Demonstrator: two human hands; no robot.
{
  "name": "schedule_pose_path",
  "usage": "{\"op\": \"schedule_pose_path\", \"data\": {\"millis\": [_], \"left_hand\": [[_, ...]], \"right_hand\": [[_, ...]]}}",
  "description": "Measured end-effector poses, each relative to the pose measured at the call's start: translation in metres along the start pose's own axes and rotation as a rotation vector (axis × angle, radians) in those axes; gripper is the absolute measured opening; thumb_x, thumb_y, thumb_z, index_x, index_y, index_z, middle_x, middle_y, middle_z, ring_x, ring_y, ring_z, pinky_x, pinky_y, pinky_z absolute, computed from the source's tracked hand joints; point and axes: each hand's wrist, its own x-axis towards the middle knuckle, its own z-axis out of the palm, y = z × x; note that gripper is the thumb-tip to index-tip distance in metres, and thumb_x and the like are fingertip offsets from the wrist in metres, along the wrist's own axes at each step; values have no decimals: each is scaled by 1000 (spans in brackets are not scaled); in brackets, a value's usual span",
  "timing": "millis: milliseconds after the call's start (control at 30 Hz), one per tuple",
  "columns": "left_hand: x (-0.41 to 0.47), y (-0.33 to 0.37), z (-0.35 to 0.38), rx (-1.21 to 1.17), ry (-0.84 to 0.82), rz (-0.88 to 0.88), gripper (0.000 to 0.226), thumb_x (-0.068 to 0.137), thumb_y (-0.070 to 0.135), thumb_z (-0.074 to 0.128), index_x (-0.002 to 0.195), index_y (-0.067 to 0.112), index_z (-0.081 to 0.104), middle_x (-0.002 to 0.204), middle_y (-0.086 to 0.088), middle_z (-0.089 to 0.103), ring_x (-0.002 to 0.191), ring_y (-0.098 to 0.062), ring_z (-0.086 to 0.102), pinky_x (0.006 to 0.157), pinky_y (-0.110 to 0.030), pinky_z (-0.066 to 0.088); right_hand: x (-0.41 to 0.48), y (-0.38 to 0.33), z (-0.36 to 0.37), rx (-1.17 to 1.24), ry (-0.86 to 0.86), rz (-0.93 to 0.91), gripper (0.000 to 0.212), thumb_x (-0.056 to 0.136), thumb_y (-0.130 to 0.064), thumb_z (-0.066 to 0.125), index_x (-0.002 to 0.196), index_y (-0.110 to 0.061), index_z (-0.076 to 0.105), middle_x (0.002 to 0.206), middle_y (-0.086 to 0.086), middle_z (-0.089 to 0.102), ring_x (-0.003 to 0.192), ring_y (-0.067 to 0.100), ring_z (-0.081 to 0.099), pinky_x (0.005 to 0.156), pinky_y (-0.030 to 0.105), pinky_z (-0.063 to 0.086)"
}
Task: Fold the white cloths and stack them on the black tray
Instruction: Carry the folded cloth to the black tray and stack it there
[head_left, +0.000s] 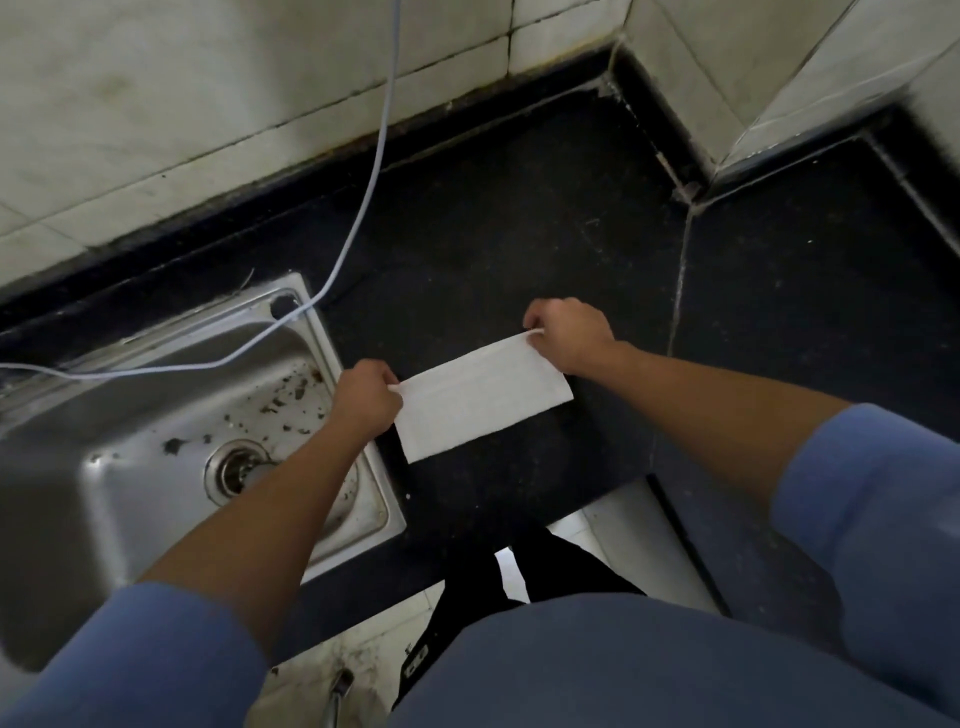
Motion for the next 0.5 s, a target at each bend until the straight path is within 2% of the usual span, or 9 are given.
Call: {"op": "schedule_pose_path", "data": {"millis": [133,267,400,500], "left_hand": [[9,-1,12,18,25,-61,18,78,5,55,93,5,64,100,-20,64,95,-36,60,69,-31,42],[-1,-3,14,116,85,-28,17,82,8,53,99,7,53,101,-17,59,92,-34,58,64,-35,42],[-31,1,15,230,166,232,19,85,11,55,104,10,54,104,-10,53,95,-29,54,67,-39,46],[-56,11,29,276,60,380,12,88,12,52,98,10,57,101,-8,56,92,-27,57,68,-37,45]], "right_hand": [[7,4,13,-49,-16,19,22,92,-28,55,114,-24,59,109,5,65,97,26,61,79,35,48],[0,13,11,-21,53,-15,32,92,-32,56,123,-22,55,117,4,57,108,25,54,83,37,47],[-30,5,10,-44,163,-195,28,92,-27,54,119,-20,57,116,5,52,108,23,51,79,37,48],[-60,-10,36,-91,-3,-337,20,94,-26,49,109,-19,61,109,3,56,100,22,56,74,36,47]]}}
